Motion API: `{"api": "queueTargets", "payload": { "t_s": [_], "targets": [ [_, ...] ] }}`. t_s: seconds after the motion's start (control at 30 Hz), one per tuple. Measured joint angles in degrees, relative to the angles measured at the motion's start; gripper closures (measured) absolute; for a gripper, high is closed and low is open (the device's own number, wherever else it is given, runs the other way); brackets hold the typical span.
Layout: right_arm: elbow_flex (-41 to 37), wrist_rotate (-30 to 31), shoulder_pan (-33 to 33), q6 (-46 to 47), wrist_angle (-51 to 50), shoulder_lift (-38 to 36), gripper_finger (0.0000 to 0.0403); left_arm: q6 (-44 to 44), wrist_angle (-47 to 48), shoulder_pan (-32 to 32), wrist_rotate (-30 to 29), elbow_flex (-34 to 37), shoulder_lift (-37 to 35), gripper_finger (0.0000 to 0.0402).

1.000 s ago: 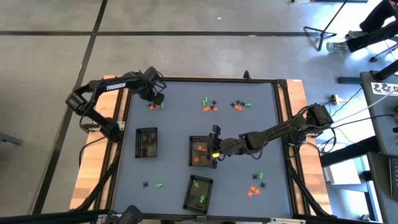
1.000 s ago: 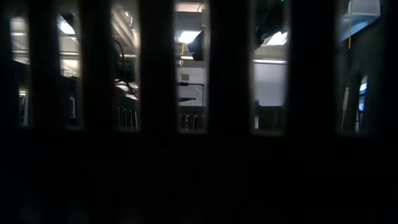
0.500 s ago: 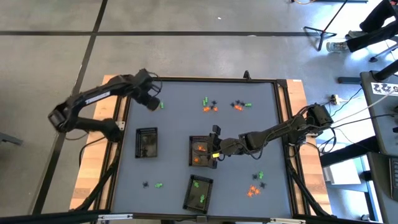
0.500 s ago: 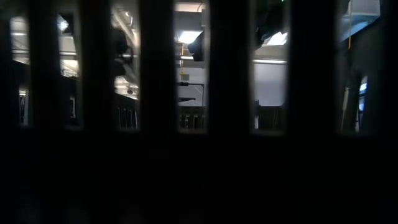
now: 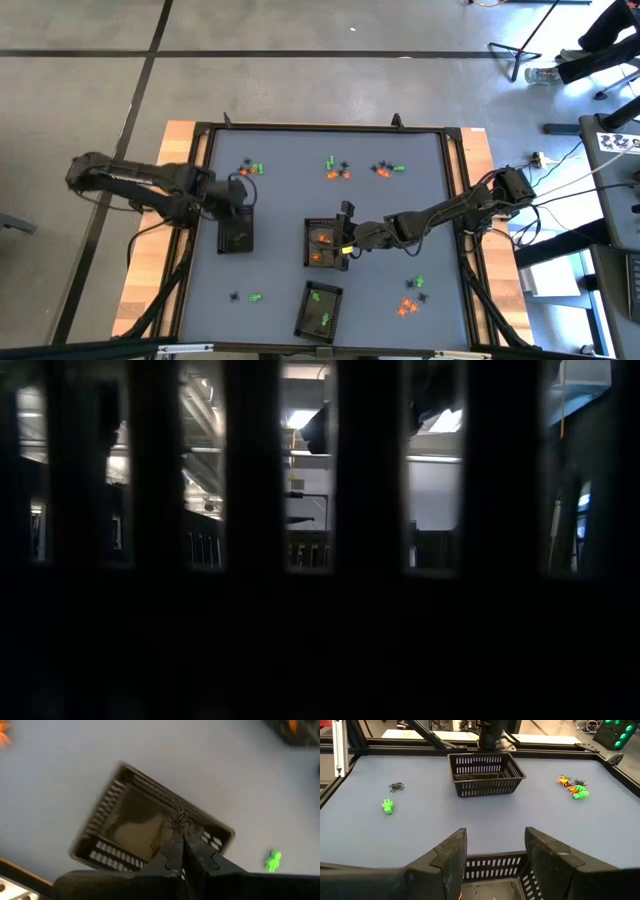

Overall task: Sort Halloween decoration
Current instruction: Put the orange spider toy into the top right black basket, then put the black spider toy into the top left black basket

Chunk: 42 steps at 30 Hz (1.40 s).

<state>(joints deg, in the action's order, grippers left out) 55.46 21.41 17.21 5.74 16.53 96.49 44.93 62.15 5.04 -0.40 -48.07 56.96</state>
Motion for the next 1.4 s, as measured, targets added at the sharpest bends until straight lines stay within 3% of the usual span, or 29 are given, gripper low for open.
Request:
{"api": "queueTargets", "payload": {
  "t_s": [0.2, 0.43, 0.73, 1.13, 1.4],
  "targets": [
    [0.0, 0.0, 0.0, 0.08, -0.02, 0.0, 0.0206, 6.23, -0.04, 9.29, -3.48, 0.0, 0.52, 0.0401],
    [0.0, 0.0, 0.0, 0.13, -0.1, 0.0, 0.0206, 7.23, -0.99, 12.72, 0.12, 0.0, 1.33, 0.0401],
    [0.0, 0.0, 0.0, 0.19, -0.06, 0.0, 0.0206, 7.02, -1.81, 15.03, 0.67, 0.0, 4.1, 0.04],
    [0.0, 0.0, 0.02, 0.19, -0.04, 0.0, 0.0206, 5.51, -2.93, 16.96, 0.75, 0.0, 7.63, 0.028],
    [0.0, 0.0, 0.0, 0.19, -0.04, 0.0, 0.0206, 7.21, -18.3, 24.57, 2.75, -0.09, 10.03, 0.0263]
  ]
}}
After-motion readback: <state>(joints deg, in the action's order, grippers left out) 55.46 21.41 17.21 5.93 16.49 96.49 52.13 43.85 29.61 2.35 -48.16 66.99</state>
